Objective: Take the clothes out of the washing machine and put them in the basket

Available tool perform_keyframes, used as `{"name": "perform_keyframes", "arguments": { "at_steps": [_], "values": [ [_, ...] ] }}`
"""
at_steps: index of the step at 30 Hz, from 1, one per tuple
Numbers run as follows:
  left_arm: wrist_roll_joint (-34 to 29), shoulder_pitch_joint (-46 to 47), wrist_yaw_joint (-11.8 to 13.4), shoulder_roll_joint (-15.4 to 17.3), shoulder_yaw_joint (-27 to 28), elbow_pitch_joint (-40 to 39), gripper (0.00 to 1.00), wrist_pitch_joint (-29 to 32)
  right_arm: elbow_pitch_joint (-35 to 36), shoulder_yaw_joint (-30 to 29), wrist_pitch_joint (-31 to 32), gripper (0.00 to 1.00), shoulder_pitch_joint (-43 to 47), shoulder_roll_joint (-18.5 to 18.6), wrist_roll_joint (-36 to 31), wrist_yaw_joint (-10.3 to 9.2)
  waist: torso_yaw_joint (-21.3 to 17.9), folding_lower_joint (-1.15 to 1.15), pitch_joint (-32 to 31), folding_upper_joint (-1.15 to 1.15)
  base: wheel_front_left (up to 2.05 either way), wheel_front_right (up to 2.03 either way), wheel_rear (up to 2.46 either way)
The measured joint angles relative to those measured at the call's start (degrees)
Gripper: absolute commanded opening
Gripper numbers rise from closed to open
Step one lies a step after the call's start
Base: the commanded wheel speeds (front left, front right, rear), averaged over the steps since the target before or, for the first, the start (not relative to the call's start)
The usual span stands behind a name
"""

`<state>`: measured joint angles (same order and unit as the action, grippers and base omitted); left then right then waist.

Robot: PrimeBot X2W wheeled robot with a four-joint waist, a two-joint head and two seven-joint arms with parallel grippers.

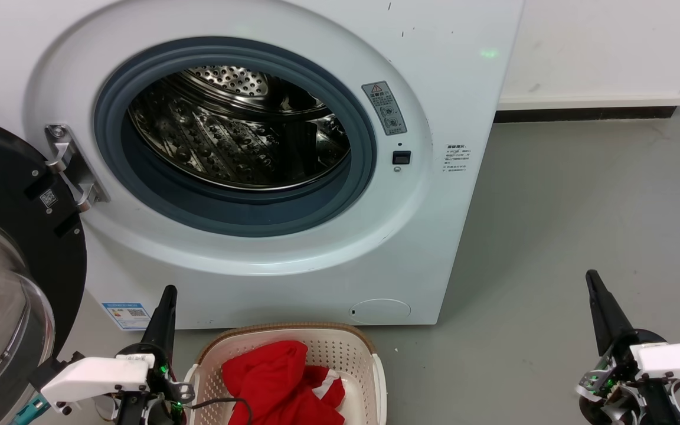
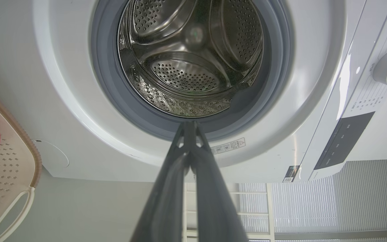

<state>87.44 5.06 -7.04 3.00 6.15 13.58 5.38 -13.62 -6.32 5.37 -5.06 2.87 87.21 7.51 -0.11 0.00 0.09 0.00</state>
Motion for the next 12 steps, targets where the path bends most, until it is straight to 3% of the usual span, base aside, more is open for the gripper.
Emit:
{"name": "perform_keyframes", "arguments": {
  "at_steps": [12],
  "values": [
    [4.8,1.1,-0.4,-0.1,0.3,0.5,0.0,1.1,-0.4,-0.2,1.2,0.0,-0.8,0.0,5.0,0.0,0.1,0.0,0.1,0.0,0.0,0.0,0.0]
  ]
}}
